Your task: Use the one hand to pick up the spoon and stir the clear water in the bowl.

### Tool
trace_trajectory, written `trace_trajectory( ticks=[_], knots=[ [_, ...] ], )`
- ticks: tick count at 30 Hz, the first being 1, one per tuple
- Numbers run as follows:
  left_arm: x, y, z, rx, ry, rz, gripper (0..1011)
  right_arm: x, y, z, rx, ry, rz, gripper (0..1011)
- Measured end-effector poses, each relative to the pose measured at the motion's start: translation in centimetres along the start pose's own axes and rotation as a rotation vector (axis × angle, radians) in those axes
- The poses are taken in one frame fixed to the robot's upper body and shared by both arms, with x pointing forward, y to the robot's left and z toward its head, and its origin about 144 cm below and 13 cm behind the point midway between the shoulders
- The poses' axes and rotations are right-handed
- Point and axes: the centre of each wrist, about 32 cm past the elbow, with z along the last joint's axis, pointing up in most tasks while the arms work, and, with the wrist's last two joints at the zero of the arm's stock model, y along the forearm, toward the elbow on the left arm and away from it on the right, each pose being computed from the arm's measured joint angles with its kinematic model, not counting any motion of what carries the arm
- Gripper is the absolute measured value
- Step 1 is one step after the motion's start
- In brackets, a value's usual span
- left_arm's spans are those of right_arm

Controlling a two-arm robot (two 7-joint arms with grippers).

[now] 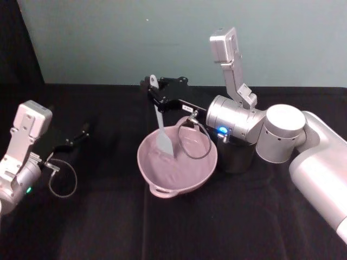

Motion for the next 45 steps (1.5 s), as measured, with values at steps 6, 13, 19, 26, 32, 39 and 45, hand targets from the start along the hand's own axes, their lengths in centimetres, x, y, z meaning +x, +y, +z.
trace_trajectory(
  ticks=[6,13,19,26,32,39,45],
  knots=[
    [0.0,0.0,0.0,0.000,0.000,0.000,1011,0.9,-0.8,0.4,-0.003,-0.021,-0.049,112],
    [0.0,0.0,0.0,0.000,0.000,0.000,1011,1.3,-3.2,0.6,-0.017,-0.030,-0.098,112],
    [0.0,0.0,0.0,0.000,0.000,0.000,1011,0.3,-4.6,0.6,-0.017,-0.025,-0.093,112],
    [0.0,0.0,0.0,0.000,0.000,0.000,1011,-1.2,-5.0,0.4,0.008,0.006,-0.056,112],
    [0.0,0.0,0.0,0.000,0.000,0.000,1011,-2.3,-3.9,0.0,0.021,0.038,-0.011,112],
    [0.0,0.0,0.0,0.000,0.000,0.000,1011,-2.5,-1.8,-0.4,0.031,0.062,0.013,112],
    [0.0,0.0,0.0,0.000,0.000,0.000,1011,-1.9,-0.1,-0.7,0.045,0.075,0.004,112]
  ],
)
